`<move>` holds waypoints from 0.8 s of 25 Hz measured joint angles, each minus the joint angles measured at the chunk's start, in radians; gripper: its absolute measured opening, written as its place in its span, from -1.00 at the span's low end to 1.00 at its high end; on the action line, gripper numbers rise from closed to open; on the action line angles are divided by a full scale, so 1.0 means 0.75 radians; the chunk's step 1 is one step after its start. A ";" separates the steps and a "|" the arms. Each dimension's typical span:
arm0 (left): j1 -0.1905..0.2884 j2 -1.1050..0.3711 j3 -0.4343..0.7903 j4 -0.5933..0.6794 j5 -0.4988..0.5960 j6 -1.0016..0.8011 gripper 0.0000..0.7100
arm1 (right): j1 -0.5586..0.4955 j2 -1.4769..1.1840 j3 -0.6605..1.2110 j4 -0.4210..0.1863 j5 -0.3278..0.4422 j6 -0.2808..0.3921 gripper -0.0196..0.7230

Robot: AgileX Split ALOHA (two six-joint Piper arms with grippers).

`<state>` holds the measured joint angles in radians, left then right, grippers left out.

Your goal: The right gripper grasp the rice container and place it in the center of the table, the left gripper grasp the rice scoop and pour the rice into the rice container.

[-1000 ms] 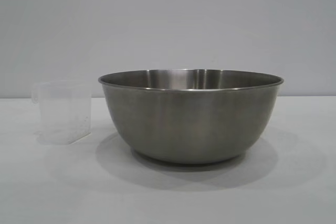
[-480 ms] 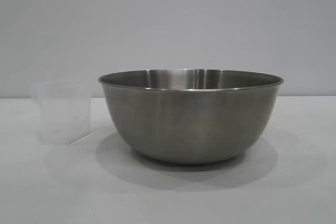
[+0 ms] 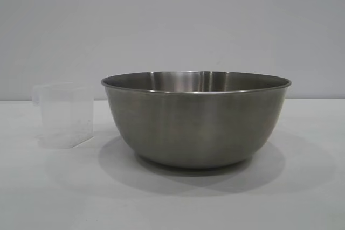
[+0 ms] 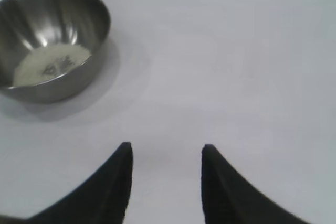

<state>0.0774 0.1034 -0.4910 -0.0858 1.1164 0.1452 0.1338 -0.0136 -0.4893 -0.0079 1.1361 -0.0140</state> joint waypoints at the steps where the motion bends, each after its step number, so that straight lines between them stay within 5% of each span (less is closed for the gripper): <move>1: 0.000 0.000 0.000 0.000 0.000 0.000 -0.38 | -0.023 -0.005 0.000 -0.020 0.000 -0.002 -0.14; 20: 0.000 0.000 0.000 0.000 0.002 0.000 -0.38 | -0.181 -0.004 0.000 0.022 0.003 -0.002 -0.14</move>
<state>0.0774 0.1034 -0.4910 -0.0858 1.1180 0.1452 -0.0021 -0.0163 -0.4893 0.0089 1.1382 -0.0156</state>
